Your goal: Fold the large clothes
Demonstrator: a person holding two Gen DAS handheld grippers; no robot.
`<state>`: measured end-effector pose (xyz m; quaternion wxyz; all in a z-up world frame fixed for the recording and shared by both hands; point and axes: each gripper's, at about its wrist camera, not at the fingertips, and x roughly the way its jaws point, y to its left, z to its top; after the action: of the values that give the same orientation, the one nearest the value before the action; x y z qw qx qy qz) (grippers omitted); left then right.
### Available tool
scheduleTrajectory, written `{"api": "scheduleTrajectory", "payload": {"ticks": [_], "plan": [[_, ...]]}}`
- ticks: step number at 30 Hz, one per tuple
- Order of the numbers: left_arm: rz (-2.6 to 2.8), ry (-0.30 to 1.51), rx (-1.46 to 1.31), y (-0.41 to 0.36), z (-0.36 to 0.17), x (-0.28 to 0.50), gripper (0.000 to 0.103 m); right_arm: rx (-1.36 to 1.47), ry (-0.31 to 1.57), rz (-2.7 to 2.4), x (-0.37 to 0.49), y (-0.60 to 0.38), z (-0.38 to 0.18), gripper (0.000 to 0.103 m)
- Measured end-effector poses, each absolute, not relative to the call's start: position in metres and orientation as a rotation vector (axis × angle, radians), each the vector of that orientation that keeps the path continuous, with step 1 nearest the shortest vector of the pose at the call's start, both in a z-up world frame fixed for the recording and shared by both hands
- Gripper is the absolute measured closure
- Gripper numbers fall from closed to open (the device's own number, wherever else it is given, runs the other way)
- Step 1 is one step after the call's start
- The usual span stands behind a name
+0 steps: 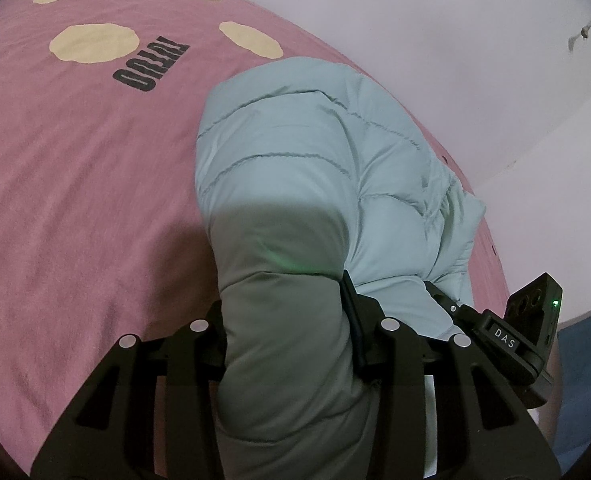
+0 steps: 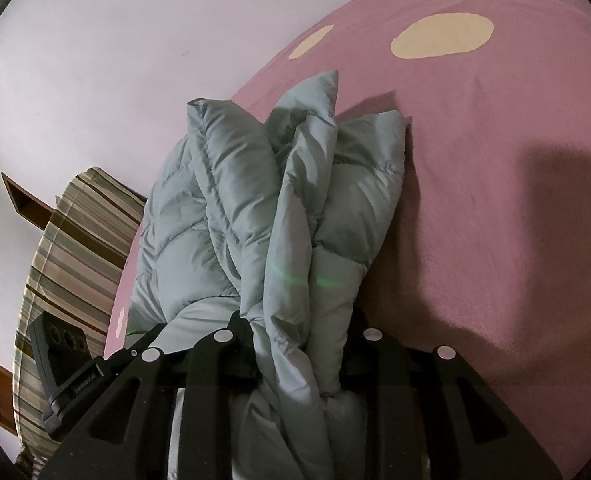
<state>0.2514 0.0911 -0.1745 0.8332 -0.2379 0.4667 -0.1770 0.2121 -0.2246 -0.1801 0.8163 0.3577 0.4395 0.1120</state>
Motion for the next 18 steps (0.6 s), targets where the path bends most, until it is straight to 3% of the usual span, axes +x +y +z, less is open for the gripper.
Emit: {"api": "scheduleTrajectory", "payload": {"ticks": [10,18], "plan": [[-0.362,0.986,-0.481,0.091,-0.17,0.25,0.054,0.791,0.941,0.247,0.21,-0.238,-0.186,0.065],[-0.321,0.977,-0.421,0.09,-0.158,0.243,0.035,0.8,0.937,0.244,0.205,-0.25,-0.181,0.051]]}}
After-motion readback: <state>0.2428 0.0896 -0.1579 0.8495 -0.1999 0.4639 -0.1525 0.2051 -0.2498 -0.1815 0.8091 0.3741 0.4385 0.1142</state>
